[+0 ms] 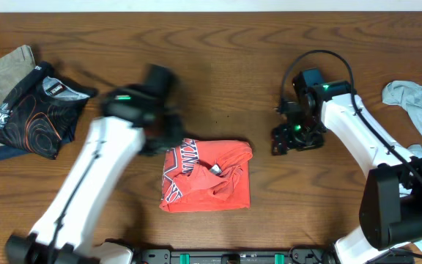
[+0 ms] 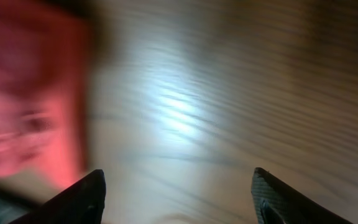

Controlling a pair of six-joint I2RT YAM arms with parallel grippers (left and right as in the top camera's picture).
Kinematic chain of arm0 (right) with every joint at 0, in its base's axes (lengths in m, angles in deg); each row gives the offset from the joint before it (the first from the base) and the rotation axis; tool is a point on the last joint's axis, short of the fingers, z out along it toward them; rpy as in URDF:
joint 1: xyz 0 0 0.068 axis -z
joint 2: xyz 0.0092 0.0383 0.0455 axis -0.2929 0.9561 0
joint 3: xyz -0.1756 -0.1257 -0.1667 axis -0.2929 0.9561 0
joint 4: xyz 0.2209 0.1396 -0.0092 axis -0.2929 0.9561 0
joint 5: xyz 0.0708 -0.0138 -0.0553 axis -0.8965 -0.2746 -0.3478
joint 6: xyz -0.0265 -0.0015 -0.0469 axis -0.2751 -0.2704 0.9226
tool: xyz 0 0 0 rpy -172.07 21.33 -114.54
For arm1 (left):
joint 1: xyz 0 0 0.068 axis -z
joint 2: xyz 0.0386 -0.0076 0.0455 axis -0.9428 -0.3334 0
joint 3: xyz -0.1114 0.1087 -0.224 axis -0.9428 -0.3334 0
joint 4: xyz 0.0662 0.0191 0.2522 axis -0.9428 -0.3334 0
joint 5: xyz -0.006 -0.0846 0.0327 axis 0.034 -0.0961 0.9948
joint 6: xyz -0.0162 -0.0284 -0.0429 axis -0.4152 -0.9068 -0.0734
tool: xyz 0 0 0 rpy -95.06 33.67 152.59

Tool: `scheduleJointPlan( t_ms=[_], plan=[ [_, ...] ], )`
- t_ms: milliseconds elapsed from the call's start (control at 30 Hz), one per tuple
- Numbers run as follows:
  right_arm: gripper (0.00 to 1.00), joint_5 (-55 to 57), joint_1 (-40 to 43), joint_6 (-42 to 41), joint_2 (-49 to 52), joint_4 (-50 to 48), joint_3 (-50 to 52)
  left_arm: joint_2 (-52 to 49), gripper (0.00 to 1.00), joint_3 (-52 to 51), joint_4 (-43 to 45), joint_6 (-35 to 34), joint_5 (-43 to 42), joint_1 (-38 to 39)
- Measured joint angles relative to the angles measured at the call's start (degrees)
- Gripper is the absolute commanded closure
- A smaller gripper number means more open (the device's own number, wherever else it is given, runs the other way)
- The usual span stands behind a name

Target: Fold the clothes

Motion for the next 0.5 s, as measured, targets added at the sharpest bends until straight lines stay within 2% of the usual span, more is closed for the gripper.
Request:
scheduleJointPlan(
  t_ms=[133, 267, 500],
  plan=[
    [0.26, -12.31, -3.52, 3.78, 0.00, -1.84, 0.00, 3.91, 0.35, 0.35, -1.60, 1.73, 1.60, -12.87],
    [0.25, -18.14, -10.21, 5.40, 0.00, -5.79, -0.02, 4.28, 0.32, 0.35, -3.19, 3.08, 2.14, -22.29],
    [0.10, -17.66, -21.62, 3.98, 0.00, -17.20, -0.02, 4.26, 0.32, 0.35, -4.39, 6.88, 2.03, -27.87]
  ],
)
